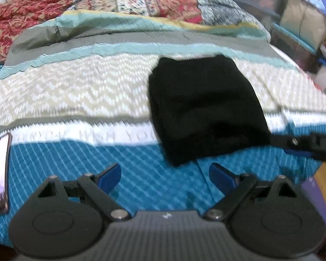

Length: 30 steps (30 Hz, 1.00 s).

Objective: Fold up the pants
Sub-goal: 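Lower both grippers onto the folded pants' sides and close them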

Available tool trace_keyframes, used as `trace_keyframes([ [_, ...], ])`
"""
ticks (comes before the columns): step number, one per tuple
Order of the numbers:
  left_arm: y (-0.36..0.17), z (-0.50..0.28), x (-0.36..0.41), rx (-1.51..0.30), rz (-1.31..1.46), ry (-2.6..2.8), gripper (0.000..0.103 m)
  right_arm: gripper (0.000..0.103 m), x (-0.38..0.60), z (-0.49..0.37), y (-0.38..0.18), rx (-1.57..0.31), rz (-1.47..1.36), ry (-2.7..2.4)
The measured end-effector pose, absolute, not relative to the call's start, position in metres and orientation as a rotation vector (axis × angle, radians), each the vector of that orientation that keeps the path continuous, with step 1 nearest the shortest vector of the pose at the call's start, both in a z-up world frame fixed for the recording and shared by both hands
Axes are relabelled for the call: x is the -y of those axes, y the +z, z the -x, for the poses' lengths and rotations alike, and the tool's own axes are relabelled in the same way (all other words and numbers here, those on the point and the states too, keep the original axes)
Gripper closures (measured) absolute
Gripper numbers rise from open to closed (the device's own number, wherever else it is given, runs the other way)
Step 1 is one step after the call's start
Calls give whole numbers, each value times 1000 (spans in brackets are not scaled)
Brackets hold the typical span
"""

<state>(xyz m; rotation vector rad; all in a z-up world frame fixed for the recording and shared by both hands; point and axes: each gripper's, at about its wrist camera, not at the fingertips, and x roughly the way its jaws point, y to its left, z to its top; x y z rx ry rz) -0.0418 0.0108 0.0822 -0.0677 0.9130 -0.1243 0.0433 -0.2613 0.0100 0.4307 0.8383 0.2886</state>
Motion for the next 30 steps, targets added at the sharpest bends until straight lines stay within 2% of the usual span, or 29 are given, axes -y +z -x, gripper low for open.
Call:
trace_keyframes([
  [3, 97, 15, -33, -898, 121, -110, 11, 32, 274, -55, 17, -808, -431, 273],
  [8, 105, -31, -51, -872, 159, -107, 4, 31, 294, -82, 26, -768, -431, 262],
  [12, 85, -68, -48, -925, 186, -145, 4, 22, 298, -107, 20, -757, -434, 261],
  [21, 11, -115, -29, -1098, 359, -239, 0, 12, 286, -161, -6, -799, -463, 349],
  [30, 8, -113, -13, -1102, 312, -192, 0, 11, 285, -165, -24, -856, -617, 461],
])
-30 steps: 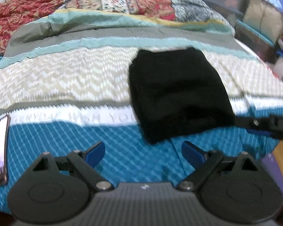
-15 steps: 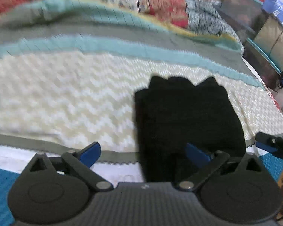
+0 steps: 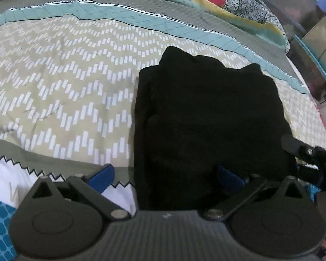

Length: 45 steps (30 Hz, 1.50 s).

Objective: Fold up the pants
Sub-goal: 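Lower both grippers onto the folded pants' sides and close them, then lift the folded pants with both grippers and set them toward the pillows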

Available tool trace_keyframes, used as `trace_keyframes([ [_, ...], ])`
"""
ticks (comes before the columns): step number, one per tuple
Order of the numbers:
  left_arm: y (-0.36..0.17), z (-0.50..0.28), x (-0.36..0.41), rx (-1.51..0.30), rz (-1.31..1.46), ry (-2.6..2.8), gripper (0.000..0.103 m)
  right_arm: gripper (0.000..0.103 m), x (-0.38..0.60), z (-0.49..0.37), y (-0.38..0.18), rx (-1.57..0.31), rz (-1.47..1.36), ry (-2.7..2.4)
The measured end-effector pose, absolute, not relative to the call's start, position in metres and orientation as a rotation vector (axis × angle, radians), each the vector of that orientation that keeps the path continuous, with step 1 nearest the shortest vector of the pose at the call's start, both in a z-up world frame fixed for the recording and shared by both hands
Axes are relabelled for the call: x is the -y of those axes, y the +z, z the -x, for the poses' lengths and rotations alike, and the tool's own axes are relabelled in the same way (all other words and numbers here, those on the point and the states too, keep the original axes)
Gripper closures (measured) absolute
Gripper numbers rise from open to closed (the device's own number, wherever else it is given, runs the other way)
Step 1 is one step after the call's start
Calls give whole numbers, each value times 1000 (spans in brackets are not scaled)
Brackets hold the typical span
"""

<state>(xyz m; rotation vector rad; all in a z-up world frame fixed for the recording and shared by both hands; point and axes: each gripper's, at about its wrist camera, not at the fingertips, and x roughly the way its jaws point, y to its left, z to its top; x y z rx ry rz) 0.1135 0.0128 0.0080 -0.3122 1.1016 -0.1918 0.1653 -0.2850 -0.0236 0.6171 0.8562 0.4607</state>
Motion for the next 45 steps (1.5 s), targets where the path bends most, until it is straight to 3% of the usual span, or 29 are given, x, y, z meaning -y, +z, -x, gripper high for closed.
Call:
trace_keyframes([
  [5, 11, -109, -13, -1103, 311, -174, 0, 11, 292, -154, -22, -871, -664, 469],
  [13, 14, -102, -16, -1103, 313, -168, 0, 11, 280, -141, -1, -822, -494, 482],
  [17, 13, -101, -15, -1107, 311, -167, 0, 0, 285, -153, -23, -890, -539, 473],
  [28, 10, -104, -15, -1109, 326, -166, 0, 0, 267, -164, -22, -921, -511, 542],
  [29, 10, -105, -15, -1103, 334, -172, 1, 5, 261, -165, -21, -922, -492, 556],
  [30, 9, -106, -14, -1095, 340, -180, 3, 19, 255, -166, -21, -926, -472, 570],
  [32, 12, -105, -7, -1067, 331, -208, 36, 31, 240, -164, -18, -912, -390, 533],
  [34, 23, -102, 1, -1031, 304, -224, 51, 43, 230, -154, -8, -864, -335, 525],
  [37, 44, -99, 11, -971, 237, -247, 70, 50, 218, -136, 16, -747, -267, 557],
  [41, 76, -117, -6, -899, 338, -283, 70, 51, 213, -140, 47, -599, -252, 568],
  [45, 112, -158, -10, -759, 264, -260, 70, 50, 204, -177, 73, -442, -212, 583],
])
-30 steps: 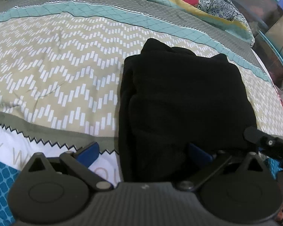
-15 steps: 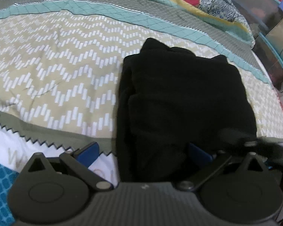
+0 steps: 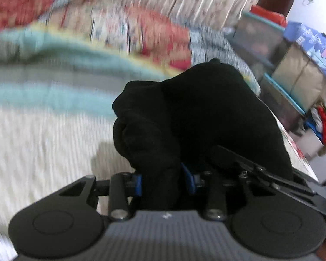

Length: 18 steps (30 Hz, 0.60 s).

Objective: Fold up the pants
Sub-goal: 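Lift the folded pants with both grippers and set them toward the pillows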

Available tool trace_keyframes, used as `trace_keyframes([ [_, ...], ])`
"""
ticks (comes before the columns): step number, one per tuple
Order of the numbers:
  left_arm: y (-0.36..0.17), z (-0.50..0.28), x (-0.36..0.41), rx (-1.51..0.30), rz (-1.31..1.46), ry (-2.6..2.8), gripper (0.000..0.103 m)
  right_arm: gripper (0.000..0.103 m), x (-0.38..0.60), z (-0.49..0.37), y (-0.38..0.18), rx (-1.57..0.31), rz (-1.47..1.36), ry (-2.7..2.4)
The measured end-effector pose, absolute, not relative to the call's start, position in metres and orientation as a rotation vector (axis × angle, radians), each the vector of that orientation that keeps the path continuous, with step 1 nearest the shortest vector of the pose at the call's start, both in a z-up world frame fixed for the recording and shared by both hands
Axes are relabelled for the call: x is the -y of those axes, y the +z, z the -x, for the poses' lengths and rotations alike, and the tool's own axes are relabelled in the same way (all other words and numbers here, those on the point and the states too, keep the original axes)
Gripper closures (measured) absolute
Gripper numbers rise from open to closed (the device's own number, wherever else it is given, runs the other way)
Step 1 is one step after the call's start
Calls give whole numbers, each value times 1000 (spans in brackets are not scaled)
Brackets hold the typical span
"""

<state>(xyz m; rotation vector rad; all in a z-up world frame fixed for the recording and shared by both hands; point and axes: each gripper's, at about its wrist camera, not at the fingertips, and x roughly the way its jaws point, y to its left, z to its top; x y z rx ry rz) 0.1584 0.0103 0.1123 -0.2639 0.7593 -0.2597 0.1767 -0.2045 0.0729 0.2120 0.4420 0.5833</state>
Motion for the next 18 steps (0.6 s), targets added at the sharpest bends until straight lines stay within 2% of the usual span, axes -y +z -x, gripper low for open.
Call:
trace_keyframes([
  [5, 112, -240, -13, -716, 225, -139, 70, 50, 199, -260, 68, -388, -245, 569],
  [10, 60, -305, -18, -829, 185, 33, 70, 49, 184, -345, 12, -607, -352, 481],
  [12, 40, -313, -14, -877, 123, 75, 69, 44, 172, -361, -16, -714, -344, 420],
  [14, 35, -309, -11, -879, 117, 77, 66, 37, 169, -360, -31, -724, -314, 350],
  [18, 50, -291, -5, -855, 101, 32, 60, 31, 187, -351, -18, -744, -337, 342],
])
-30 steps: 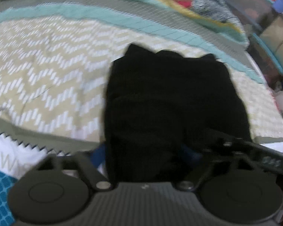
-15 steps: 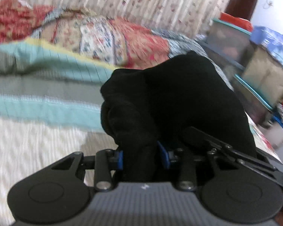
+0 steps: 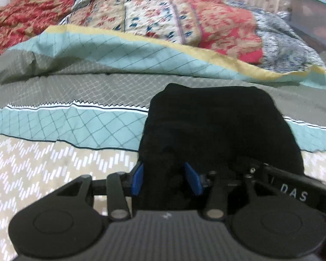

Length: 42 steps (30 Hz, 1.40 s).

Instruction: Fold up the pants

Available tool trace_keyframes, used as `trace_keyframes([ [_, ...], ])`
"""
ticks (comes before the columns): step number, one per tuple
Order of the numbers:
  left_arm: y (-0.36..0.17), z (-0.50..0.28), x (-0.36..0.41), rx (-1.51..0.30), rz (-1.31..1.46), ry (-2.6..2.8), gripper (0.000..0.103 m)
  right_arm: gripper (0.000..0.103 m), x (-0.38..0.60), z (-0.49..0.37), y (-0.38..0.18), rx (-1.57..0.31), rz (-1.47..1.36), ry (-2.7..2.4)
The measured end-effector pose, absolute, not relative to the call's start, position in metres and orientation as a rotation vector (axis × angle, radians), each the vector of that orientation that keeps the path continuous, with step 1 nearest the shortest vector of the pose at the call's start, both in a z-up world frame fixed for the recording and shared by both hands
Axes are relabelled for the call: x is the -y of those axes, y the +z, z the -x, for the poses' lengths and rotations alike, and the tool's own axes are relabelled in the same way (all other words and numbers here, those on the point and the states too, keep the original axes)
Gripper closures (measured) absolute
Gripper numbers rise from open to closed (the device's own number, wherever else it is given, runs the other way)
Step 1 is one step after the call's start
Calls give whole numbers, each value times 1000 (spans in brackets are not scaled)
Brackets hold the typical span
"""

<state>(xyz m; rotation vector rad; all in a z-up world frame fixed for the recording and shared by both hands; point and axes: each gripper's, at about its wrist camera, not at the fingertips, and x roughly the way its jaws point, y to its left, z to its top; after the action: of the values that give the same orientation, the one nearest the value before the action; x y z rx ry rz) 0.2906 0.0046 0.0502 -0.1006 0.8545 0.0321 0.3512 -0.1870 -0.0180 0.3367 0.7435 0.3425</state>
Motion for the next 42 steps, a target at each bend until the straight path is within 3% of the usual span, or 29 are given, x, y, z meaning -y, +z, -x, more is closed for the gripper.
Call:
trace_keyframes([
  [5, 78, -226, 2, -829, 103, -2, 42, 31, 203, -288, 5, -678, -252, 284],
  [13, 99, -114, 31, -844, -13, -22, 33, 29, 220, -174, 18, -689, -232, 286],
  [20, 122, -26, 47, -807, -100, 26, 1, 14, 223, -98, 30, -714, -235, 275],
  [30, 147, 36, 50, -750, -119, 87, 0, 8, 230, -29, 48, -697, -269, 249],
  [42, 165, 93, 47, -656, -87, 102, 0, 8, 224, 14, 60, -656, -247, 288],
])
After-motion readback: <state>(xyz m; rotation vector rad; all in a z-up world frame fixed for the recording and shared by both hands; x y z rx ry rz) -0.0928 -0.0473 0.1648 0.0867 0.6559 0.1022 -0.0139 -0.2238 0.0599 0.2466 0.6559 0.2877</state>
